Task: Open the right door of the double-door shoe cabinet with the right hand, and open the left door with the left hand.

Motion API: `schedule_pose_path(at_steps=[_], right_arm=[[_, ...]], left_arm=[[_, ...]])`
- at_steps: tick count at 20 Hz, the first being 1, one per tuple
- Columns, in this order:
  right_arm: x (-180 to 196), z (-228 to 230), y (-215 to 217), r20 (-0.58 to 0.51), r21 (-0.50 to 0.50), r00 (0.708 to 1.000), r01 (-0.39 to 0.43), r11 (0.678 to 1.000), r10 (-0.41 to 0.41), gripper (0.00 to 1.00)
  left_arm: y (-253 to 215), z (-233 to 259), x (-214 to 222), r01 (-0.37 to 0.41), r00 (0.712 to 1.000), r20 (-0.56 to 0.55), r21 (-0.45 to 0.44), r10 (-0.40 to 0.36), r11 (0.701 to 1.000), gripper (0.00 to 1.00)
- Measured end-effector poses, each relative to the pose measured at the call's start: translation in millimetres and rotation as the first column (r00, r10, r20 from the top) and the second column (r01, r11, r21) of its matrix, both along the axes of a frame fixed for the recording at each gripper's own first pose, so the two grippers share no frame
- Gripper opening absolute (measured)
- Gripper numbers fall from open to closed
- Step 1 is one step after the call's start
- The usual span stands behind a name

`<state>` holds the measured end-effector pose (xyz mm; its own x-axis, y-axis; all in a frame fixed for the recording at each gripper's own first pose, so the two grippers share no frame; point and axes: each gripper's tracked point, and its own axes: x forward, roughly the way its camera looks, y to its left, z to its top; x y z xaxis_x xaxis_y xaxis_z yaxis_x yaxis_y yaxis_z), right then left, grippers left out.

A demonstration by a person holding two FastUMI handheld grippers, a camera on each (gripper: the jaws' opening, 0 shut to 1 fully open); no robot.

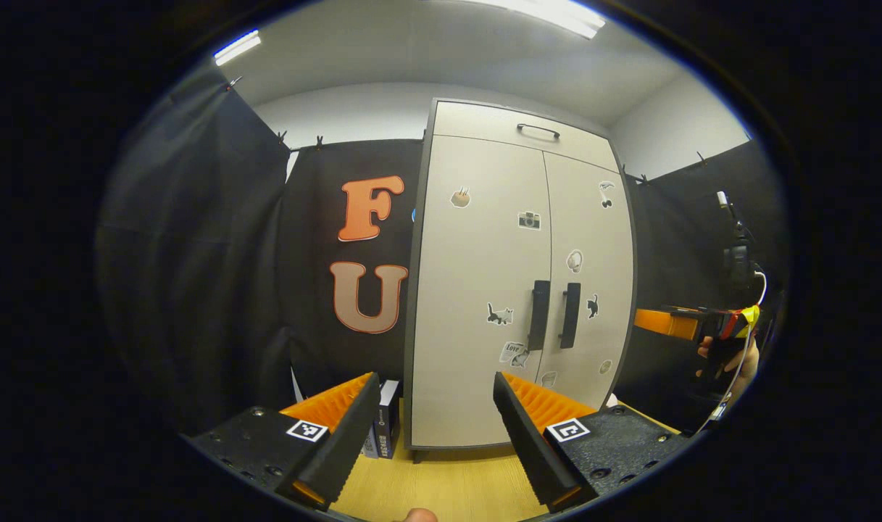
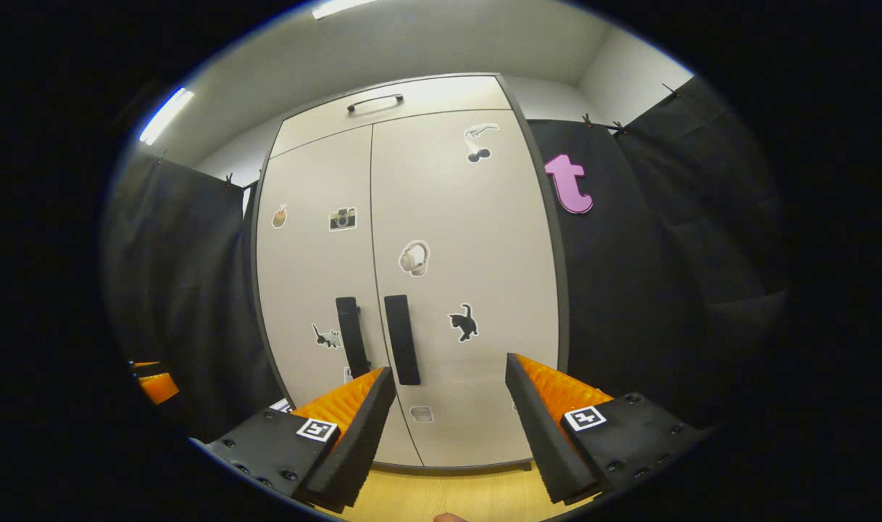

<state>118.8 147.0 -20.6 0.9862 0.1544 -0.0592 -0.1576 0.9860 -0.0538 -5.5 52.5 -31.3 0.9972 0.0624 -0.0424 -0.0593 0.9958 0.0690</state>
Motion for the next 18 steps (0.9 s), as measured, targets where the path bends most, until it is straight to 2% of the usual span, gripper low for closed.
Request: schedule_pose_path(at_steps=[8,9,10,11,12,13,15,16,18], right_arm=[[62,-22,47,-0.012,-0.076,1.0,0.0,0.997,0.0,0.98],[70,-23,48,-0.007,-0.086,1.0,0.005,0.996,-0.006,0.88],[76,-24,51,-0.002,-0.094,1.0,0.005,0.996,-0.005,0.98],[82,-24,52,0.002,-0.097,1.0,0.009,0.995,-0.009,0.98],[86,-24,53,0.006,-0.093,1.0,0.009,0.996,-0.009,0.91],[90,-24,54,0.008,-0.083,1.0,0.01,0.997,-0.01,0.97],[98,-25,54,0.002,-0.062,1.0,0.013,0.998,-0.013,0.93],[102,-25,54,0.0,-0.055,1.0,0.012,0.998,-0.012,0.86],[110,-27,54,-0.007,-0.057,1.0,0.016,0.998,-0.017,0.87]], left_arm=[[29,-7,7,-0.027,1.0,0.01,0.018,0.027,0.999,0.94],[33,-9,9,-0.035,0.999,0.01,0.023,0.034,0.999,0.94],[36,-11,11,-0.04,0.999,0.008,0.029,0.04,0.999,0.94],[39,-15,13,-0.044,0.999,0.004,0.033,0.043,0.999,0.94],[41,-17,15,-0.048,0.999,0.001,0.034,0.048,0.998,0.94],[44,-19,18,-0.053,0.999,-0.001,0.034,0.053,0.998,0.94],[46,-21,21,-0.058,0.998,-0.005,0.036,0.059,0.998,0.94],[47,-21,24,-0.061,0.998,-0.003,0.036,0.061,0.998,0.94],[46,-22,27,-0.06,0.998,0.001,0.035,0.06,0.998,0.94]])
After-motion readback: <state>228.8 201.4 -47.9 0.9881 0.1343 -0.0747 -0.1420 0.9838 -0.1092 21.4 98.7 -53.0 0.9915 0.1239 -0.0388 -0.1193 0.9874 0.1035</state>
